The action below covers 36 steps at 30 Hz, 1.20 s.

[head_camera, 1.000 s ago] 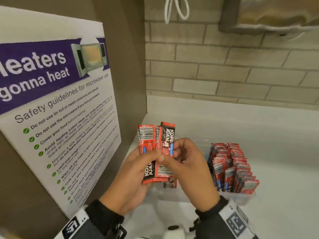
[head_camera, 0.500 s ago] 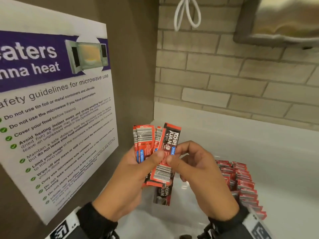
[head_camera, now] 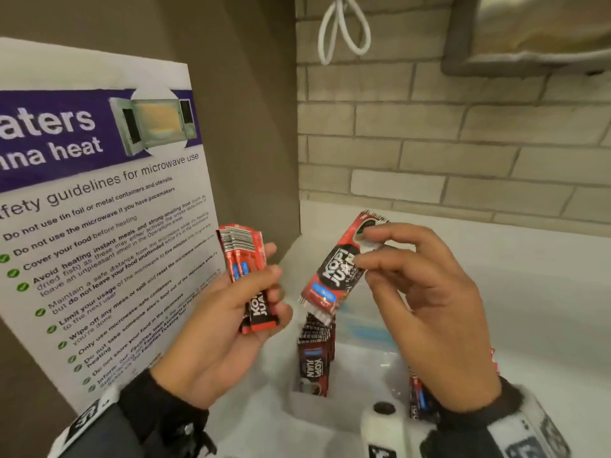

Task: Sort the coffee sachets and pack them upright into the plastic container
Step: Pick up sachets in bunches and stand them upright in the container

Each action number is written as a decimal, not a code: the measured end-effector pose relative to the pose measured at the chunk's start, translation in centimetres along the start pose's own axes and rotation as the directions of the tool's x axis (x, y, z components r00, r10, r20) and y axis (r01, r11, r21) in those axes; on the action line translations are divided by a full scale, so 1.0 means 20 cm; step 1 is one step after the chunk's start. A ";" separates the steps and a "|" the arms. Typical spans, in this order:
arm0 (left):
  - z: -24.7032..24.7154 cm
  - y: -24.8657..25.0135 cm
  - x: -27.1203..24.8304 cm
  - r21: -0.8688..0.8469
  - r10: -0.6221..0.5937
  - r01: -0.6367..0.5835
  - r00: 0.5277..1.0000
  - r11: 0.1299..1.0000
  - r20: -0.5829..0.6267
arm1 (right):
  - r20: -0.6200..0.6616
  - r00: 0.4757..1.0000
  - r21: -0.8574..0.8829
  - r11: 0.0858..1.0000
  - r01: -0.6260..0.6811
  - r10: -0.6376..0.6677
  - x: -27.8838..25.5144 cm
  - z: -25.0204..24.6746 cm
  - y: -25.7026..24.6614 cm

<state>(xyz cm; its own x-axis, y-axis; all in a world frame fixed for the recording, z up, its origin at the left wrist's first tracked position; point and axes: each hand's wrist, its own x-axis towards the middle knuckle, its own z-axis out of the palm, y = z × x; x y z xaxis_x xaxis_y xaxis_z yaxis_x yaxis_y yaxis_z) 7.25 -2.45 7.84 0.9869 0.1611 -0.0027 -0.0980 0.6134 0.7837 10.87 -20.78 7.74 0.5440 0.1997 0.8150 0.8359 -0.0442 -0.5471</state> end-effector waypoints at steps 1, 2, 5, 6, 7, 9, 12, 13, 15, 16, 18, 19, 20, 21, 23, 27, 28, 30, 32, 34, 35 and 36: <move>0.01 -0.01 -0.01 -0.013 -0.014 0.015 0.999 1.000 0.036 | 0.016 0.998 -0.106 0.992 0.062 -0.060 0.00 -0.01 0.01; 0.02 -0.02 -0.03 -0.008 -0.024 0.024 0.997 1.000 0.067 | 0.027 0.995 -0.166 0.981 0.102 -0.099 0.00 -0.01 0.02; 0.06 -0.05 -0.07 0.097 -0.015 0.008 0.998 0.995 0.063 | 0.025 0.991 -0.211 0.968 0.133 -0.131 0.00 -0.01 0.05; 0.07 -0.05 -0.07 0.134 0.000 -0.005 0.999 0.991 0.041 | 0.017 0.991 -0.217 0.967 0.131 -0.131 -0.01 0.00 0.05; 0.07 -0.06 -0.08 0.160 0.016 -0.019 1.000 0.987 0.017 | 0.006 0.992 -0.219 0.968 0.124 -0.126 -0.02 0.01 0.05; 0.07 -0.05 -0.08 0.171 0.044 -0.041 0.999 0.984 -0.015 | -0.006 0.994 -0.214 0.971 0.108 -0.112 -0.03 0.04 0.04; 0.04 -0.03 -0.08 0.157 0.087 -0.077 0.995 0.985 -0.058 | 0.054 0.994 -0.201 0.974 0.103 -0.094 -0.05 0.10 0.03; 0.03 -0.01 -0.08 0.171 0.117 -0.105 0.991 0.980 -0.066 | 0.086 0.994 -0.186 0.980 0.078 -0.063 -0.05 0.11 0.03; 0.00 0.03 -0.07 0.298 0.230 -0.198 0.970 0.934 -0.078 | 0.122 0.990 -0.157 0.986 -0.050 0.069 -0.05 0.11 0.01; -0.02 0.05 -0.08 0.420 0.303 -0.248 0.950 0.873 -0.071 | 0.118 0.983 -0.160 0.980 -0.120 0.140 -0.05 0.09 0.01; -0.05 0.09 -0.09 0.653 0.413 -0.329 0.910 0.682 0.026 | 0.110 0.966 -0.186 0.960 -0.210 0.232 -0.04 0.05 0.00; -0.05 0.11 -0.10 0.727 0.418 -0.362 0.901 0.584 0.112 | 0.128 0.956 -0.185 0.954 -0.238 0.263 -0.04 0.03 -0.01; -0.05 0.11 -0.11 0.776 0.391 -0.387 0.899 0.498 0.198 | 0.161 0.942 -0.178 0.948 -0.264 0.293 -0.04 0.02 -0.02; -0.05 0.12 -0.13 0.812 0.348 -0.409 0.897 0.416 0.273 | 0.206 0.924 -0.172 0.942 -0.289 0.321 -0.04 0.01 -0.03; -0.04 0.11 -0.13 0.849 0.269 -0.454 0.882 0.270 0.386 | 0.298 0.879 -0.156 0.928 -0.339 0.371 -0.05 0.03 -0.05; -0.04 0.05 -0.12 0.843 0.205 -0.520 0.848 0.140 0.489 | 0.407 0.795 -0.190 0.893 -0.407 0.449 -0.08 0.06 -0.03; -0.05 0.04 -0.12 0.843 0.213 -0.515 0.851 0.156 0.480 | 0.422 0.774 -0.208 0.881 -0.425 0.473 -0.08 0.06 -0.01; -0.08 0.00 -0.11 0.850 0.247 -0.461 0.881 0.256 0.404 | 0.419 0.744 -0.254 0.854 -0.454 0.520 -0.10 0.07 0.02; -0.13 -0.04 -0.09 0.855 0.256 -0.381 0.918 0.351 0.304 | 0.391 0.706 -0.277 0.807 -0.522 0.591 -0.14 0.08 0.06; -0.18 -0.08 -0.07 0.856 0.243 -0.318 0.941 0.407 0.234 | 0.373 0.657 -0.271 0.754 -0.598 0.655 -0.19 0.12 0.10; -0.21 -0.10 -0.07 0.856 0.229 -0.291 0.951 0.426 0.209 | 0.368 0.639 -0.280 0.736 -0.616 0.675 -0.21 0.14 0.11; -0.23 -0.11 -0.06 0.857 0.214 -0.268 0.958 0.441 0.190 | 0.363 0.627 -0.301 0.724 -0.621 0.689 -0.23 0.16 0.13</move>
<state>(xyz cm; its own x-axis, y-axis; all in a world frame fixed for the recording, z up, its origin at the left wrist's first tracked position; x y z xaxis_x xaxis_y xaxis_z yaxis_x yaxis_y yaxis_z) 5.68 -0.49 3.25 0.9491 0.1388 0.2827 -0.1980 -0.4350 0.8784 10.27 -18.72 2.05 0.8903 0.4506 0.0650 0.2897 -0.4505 -0.8445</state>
